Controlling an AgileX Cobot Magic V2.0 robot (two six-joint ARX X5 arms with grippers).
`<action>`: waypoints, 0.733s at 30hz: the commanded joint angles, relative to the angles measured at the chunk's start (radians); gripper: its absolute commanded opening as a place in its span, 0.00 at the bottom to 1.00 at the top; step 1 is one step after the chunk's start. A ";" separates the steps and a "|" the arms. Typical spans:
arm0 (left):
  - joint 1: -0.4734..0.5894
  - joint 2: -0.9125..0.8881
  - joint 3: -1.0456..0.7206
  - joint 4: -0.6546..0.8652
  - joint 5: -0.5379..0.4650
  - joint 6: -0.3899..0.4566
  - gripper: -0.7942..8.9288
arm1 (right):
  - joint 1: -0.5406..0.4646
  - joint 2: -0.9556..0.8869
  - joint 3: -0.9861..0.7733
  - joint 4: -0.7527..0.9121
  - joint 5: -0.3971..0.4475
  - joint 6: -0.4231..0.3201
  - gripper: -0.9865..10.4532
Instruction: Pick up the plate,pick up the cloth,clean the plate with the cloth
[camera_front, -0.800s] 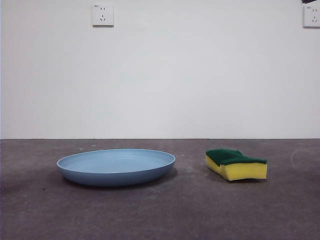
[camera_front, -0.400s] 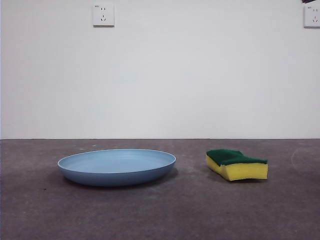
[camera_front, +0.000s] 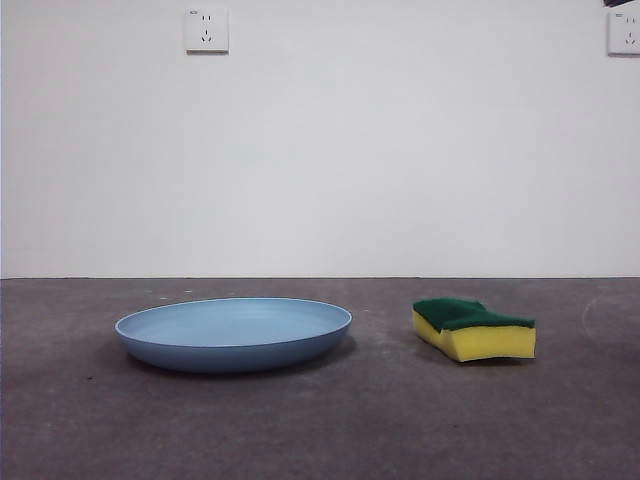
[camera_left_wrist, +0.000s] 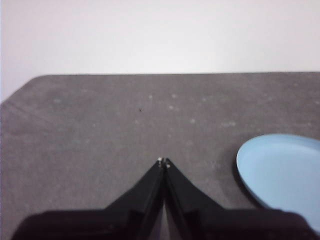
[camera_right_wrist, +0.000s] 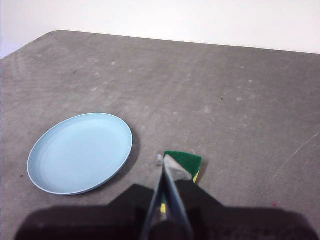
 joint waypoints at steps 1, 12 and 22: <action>0.004 -0.010 -0.039 0.027 0.001 -0.002 0.08 | 0.001 -0.001 -0.004 0.006 0.003 0.010 0.09; 0.004 -0.010 -0.118 0.035 -0.006 -0.002 0.08 | 0.001 -0.001 -0.004 0.005 0.003 0.010 0.09; 0.003 -0.010 -0.118 0.042 -0.005 0.000 0.08 | 0.001 -0.001 -0.004 0.005 0.003 0.010 0.09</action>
